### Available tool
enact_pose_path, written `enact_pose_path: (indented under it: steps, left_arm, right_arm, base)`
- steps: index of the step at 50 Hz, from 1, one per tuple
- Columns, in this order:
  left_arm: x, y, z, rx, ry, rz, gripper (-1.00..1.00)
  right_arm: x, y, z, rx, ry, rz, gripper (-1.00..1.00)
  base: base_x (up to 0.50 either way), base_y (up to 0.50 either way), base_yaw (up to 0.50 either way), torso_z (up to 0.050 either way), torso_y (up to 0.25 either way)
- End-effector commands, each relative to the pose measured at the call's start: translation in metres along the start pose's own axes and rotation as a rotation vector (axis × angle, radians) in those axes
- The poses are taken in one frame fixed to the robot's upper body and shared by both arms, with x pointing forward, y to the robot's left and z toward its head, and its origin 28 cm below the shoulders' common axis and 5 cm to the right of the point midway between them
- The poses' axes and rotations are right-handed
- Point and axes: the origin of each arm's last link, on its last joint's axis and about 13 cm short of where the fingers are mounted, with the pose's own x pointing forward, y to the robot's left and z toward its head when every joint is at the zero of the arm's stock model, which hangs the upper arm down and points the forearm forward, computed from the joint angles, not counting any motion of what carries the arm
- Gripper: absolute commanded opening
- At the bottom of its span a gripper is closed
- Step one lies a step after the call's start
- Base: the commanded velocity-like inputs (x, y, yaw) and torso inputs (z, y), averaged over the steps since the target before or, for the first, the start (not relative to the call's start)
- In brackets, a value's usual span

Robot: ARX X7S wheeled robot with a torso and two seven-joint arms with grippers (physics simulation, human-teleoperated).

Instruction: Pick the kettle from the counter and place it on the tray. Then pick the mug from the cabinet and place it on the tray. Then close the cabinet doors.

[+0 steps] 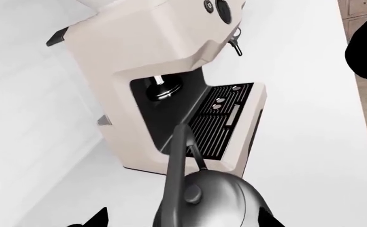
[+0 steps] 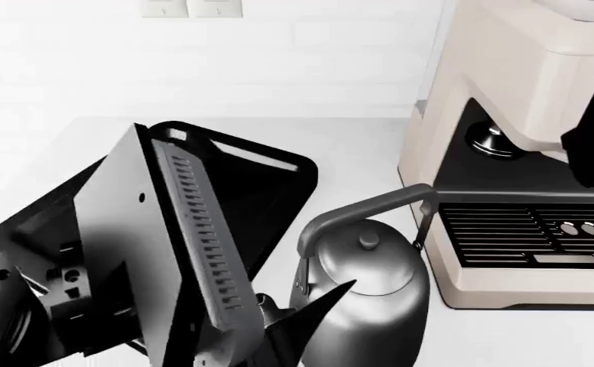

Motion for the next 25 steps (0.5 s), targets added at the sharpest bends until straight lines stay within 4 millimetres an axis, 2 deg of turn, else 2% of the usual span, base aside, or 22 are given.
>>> enact_pose_path:
  steps: [1, 25]
  left_arm:
    - [0.013, 0.005, -0.002, -0.006, 0.043, -0.02, 1.0]
    - [0.026, 0.01, -0.013, -0.034, 0.08, -0.032, 1.0]
  right_arm:
    - [-0.001, -0.002, -0.002, -0.001, 0.002, -0.008, 1.0]
    - [-0.001, -0.003, -0.006, 0.0, 0.011, -0.014, 1.0]
  base:
    - [0.0, 0.0, 0.0, 0.0, 0.0]
    - [0.0, 0.0, 0.0, 0.0, 0.0]
